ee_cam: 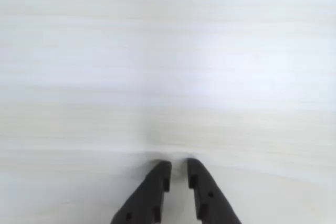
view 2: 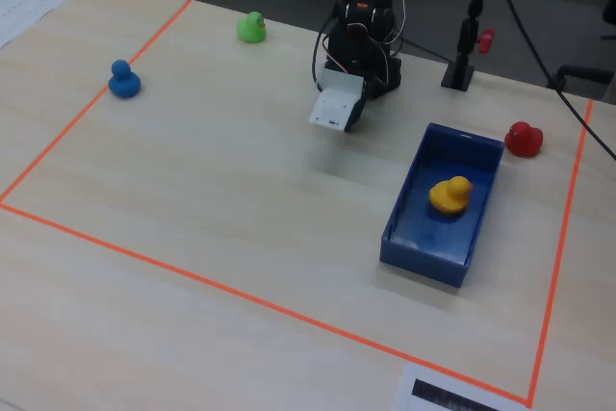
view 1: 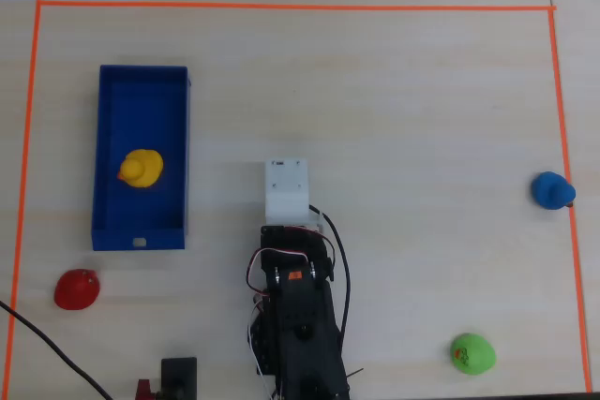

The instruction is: Grasp yellow duck and put it into box.

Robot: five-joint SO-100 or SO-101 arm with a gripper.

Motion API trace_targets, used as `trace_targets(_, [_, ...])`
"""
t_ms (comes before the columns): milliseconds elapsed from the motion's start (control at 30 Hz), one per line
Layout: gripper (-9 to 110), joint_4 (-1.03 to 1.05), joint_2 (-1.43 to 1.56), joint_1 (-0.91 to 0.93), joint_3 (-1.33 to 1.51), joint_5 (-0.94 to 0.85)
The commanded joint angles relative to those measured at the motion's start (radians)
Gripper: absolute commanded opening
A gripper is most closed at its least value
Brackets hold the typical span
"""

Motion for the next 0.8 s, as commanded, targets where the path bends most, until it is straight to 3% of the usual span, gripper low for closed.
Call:
trace_targets(0, [0, 0.051, 0.051, -0.015, -0.002, 0.025])
trace_targets(767, [0, 0.074, 0.091, -0.014, -0.002, 0.028])
